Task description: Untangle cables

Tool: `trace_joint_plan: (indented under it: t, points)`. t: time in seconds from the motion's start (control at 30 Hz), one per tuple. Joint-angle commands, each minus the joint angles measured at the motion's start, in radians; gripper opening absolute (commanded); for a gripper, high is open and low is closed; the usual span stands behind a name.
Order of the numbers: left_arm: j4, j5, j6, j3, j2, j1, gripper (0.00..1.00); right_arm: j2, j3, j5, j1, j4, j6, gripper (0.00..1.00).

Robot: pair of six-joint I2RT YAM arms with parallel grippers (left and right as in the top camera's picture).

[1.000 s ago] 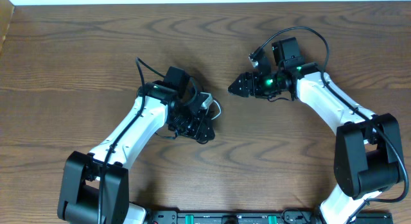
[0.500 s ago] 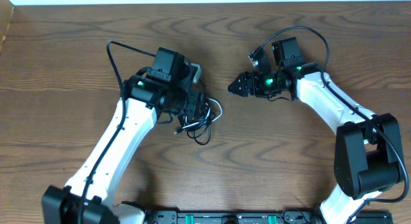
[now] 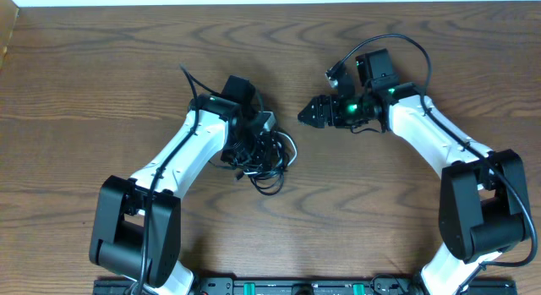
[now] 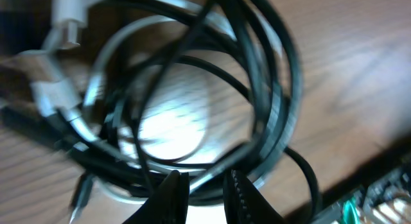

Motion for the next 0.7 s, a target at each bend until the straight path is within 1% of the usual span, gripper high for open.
trace_joint_plan:
  t: [0.0,0.1,0.17,0.27,0.33,0.47,0.53,0.6,0.67]
  points:
    - [-0.004,0.097,0.108,-0.001,0.004,0.0,0.23,0.006,0.015,0.059,0.034,0.002,-0.019,0.81]
    - [-0.005,0.097,0.138,-0.001,0.004,0.0,0.24,0.006,0.015,0.066,0.06,0.016,-0.019,0.8]
    - [-0.005,0.096,0.134,-0.001,0.004,0.0,0.23,0.006,0.015,0.116,0.087,0.019,-0.014,0.75]
    - [-0.004,0.096,0.13,-0.001,0.004,0.0,0.24,0.006,0.015,0.166,0.108,0.021,0.005,0.74]
    - [-0.004,0.094,0.129,-0.001,0.004,0.0,0.24,0.006,0.014,0.193,0.124,0.022,0.026,0.7]
    - [-0.004,0.037,0.072,-0.001,0.004,0.0,0.25,0.006,0.011,0.26,0.155,0.01,0.079,0.69]
    - [-0.003,-0.008,0.042,-0.001,0.004,0.0,0.28,0.006,0.011,0.277,0.167,-0.01,0.079,0.69]
    - [0.006,-0.025,0.023,-0.001,0.004,0.0,0.34,0.008,0.007,0.28,0.184,-0.034,0.079,0.68]
    - [0.021,-0.048,-0.014,-0.001,0.004,0.0,0.36,0.014,0.002,0.282,0.196,-0.031,0.098,0.68]
